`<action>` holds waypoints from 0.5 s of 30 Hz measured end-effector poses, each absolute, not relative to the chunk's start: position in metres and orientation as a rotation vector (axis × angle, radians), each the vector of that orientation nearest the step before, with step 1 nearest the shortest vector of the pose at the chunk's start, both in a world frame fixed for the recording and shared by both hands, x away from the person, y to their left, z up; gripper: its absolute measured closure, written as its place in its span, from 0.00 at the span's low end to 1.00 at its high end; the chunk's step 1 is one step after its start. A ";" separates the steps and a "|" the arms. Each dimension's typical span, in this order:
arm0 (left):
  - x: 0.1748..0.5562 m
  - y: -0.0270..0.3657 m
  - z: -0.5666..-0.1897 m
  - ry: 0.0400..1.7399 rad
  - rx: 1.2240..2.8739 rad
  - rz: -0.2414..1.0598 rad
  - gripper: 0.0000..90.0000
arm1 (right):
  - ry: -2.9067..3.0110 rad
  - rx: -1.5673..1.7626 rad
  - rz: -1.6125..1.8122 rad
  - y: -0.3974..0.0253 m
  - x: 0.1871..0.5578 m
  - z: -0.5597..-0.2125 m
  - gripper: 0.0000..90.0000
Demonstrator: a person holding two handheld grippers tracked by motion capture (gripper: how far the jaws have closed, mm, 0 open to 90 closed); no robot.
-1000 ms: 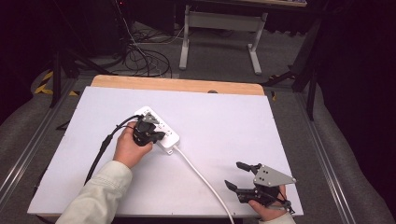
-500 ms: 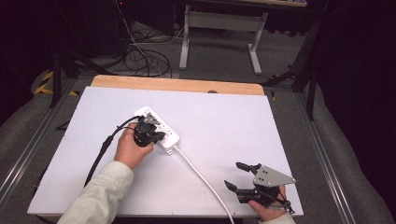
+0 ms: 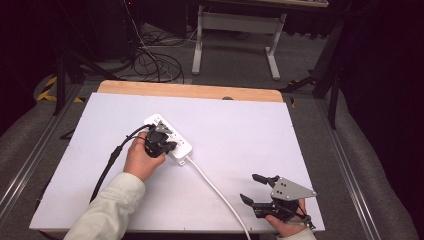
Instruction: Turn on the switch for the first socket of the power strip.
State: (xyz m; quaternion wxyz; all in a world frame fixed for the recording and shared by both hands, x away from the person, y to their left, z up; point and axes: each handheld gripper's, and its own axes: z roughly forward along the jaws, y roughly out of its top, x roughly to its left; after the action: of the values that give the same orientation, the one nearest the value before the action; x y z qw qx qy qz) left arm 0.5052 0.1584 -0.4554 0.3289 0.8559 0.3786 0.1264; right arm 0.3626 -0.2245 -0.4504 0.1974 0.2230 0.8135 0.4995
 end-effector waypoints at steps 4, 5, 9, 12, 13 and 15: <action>0.504 0.158 -0.451 1.002 2.249 0.368 1.00 | 2.276 0.625 1.398 -0.225 0.363 -0.451 0.32; 0.503 0.159 -0.450 0.993 2.240 0.369 1.00 | 2.276 0.625 1.399 -0.225 0.363 -0.450 0.32; 0.499 0.159 -0.444 0.943 2.205 0.327 1.00 | 2.270 0.633 1.402 -0.226 0.364 -0.450 0.32; 0.494 0.160 -0.435 0.925 2.173 0.316 1.00 | 2.273 0.630 1.398 -0.225 0.364 -0.451 0.32; 0.493 0.161 -0.432 0.923 2.171 0.317 1.00 | 2.272 0.627 1.397 -0.225 0.364 -0.451 0.32; 0.490 0.162 -0.426 0.906 2.170 0.338 1.00 | 2.268 0.630 1.401 -0.226 0.363 -0.450 0.32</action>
State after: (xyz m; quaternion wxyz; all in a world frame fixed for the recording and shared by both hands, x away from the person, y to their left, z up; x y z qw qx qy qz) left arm 0.4899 0.1620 -0.4257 0.3737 0.8472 0.3538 0.1319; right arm 0.3631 -0.2255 -0.4504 0.1996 0.2255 0.8113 0.5011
